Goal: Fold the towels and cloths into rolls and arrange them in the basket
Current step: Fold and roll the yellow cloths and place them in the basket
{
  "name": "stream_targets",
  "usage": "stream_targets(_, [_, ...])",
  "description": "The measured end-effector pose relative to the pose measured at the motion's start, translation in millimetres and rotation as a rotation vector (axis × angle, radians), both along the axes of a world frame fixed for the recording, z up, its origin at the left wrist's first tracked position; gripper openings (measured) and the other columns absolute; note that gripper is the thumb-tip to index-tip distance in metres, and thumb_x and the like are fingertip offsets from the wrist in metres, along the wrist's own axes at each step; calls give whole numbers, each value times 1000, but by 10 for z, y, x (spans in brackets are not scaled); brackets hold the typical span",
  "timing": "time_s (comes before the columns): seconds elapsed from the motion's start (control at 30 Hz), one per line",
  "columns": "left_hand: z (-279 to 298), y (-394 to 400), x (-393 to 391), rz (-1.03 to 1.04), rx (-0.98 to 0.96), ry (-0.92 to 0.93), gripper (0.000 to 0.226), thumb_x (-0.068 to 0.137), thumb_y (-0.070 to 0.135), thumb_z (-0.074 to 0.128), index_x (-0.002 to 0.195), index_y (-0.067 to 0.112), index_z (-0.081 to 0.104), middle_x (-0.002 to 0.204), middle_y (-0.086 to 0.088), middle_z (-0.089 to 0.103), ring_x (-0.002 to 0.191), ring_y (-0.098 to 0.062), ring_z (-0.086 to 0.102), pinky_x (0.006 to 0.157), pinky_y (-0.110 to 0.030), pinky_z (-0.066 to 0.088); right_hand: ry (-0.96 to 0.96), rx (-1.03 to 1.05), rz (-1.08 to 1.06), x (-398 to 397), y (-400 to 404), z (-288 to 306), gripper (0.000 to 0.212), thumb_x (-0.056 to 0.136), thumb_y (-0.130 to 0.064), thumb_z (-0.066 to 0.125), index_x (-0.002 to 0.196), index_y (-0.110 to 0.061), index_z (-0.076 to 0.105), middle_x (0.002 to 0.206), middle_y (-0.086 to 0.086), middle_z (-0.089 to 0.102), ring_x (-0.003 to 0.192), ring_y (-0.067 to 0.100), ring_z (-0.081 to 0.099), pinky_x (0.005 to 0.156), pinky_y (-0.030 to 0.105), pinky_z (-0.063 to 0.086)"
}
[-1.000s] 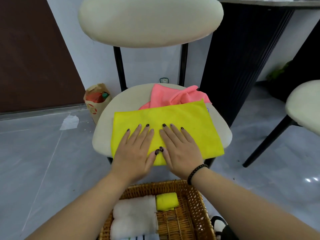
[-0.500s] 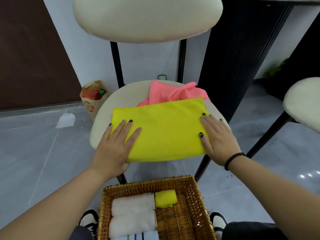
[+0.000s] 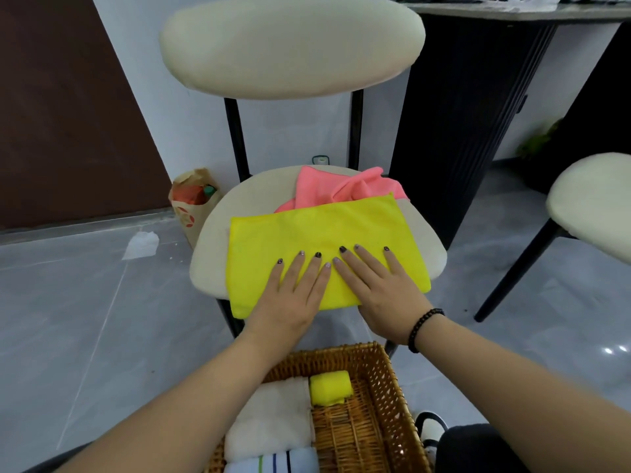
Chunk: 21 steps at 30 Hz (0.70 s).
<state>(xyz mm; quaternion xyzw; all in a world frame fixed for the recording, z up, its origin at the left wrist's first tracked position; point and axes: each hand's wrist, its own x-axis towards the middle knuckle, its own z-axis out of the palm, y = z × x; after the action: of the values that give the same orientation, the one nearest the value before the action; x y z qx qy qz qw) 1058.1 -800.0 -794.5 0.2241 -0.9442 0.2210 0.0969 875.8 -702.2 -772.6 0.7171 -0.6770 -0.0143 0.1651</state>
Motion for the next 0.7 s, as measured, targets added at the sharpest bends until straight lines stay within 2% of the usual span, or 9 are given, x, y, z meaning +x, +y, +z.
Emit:
stream_targets(0.17, [92,83,101,-25,41,17,57,89,14,26,144,1,30,146,-22,42,133,-43,41,99,-58,43,-29,-76,128,-45,115,130,61,67,-17,82,123,-6,62,124,14,63,112,34,61,77,49,57])
stream_targets(0.27, [230,140,157,-37,101,-2,61,77,6,53,136,-1,43,137,-23,52,125,-42,51,89,-55,52,-49,-93,121,-122,192,250,57,58,-1,85,112,-5,68,111,11,69,100,30,68,67,44,60])
stream_targets(0.3, [304,149,183,-28,148,-13,66,67,1,65,131,-2,52,132,-22,57,120,-40,56,84,-52,55,-51,-75,92,-119,220,323,56,60,3,82,114,-6,68,111,9,69,99,29,68,70,42,59])
stream_targets(0.37, [380,125,268,-27,222,36,79,45,-6,83,121,1,63,121,-17,66,110,-32,65,77,-46,58,-55,-2,20,-98,289,500,51,82,3,60,131,-13,54,123,4,63,107,27,62,86,39,53])
stream_targets(0.43, [517,160,367,-8,284,101,83,39,-1,90,118,9,66,111,-7,71,98,-22,70,75,-40,57,-121,33,-51,-115,363,605,52,92,0,38,140,-21,40,127,-2,56,107,25,56,88,31,46])
stream_targets(0.5, [679,244,452,50,335,178,66,65,9,85,126,19,62,115,2,69,99,-19,68,80,-34,55,-180,18,-83,-130,426,678,52,95,-3,35,141,-26,39,125,-6,57,104,22,56,78,25,42])
stream_targets(0.57, [747,245,565,129,531,208,44,97,15,52,138,28,48,128,2,60,110,-22,58,81,-33,44,-296,3,-119,-167,492,704,45,98,-8,35,137,-28,45,123,-7,58,105,20,57,78,25,44])
stream_targets(0.63, [772,180,666,143,705,230,33,101,17,40,129,31,51,118,-1,62,100,-23,57,71,-32,41,-435,48,-180,-209,540,744,38,99,-11,37,130,-25,53,118,-4,61,103,20,58,81,30,47])
stream_targets(0.7, [793,85,745,145,805,337,23,100,15,45,105,32,58,93,-1,64,83,-21,57,64,-26,42,-595,66,-235,-292,562,746,30,99,-11,41,121,-20,60,108,1,63,92,20,58,76,27,47])
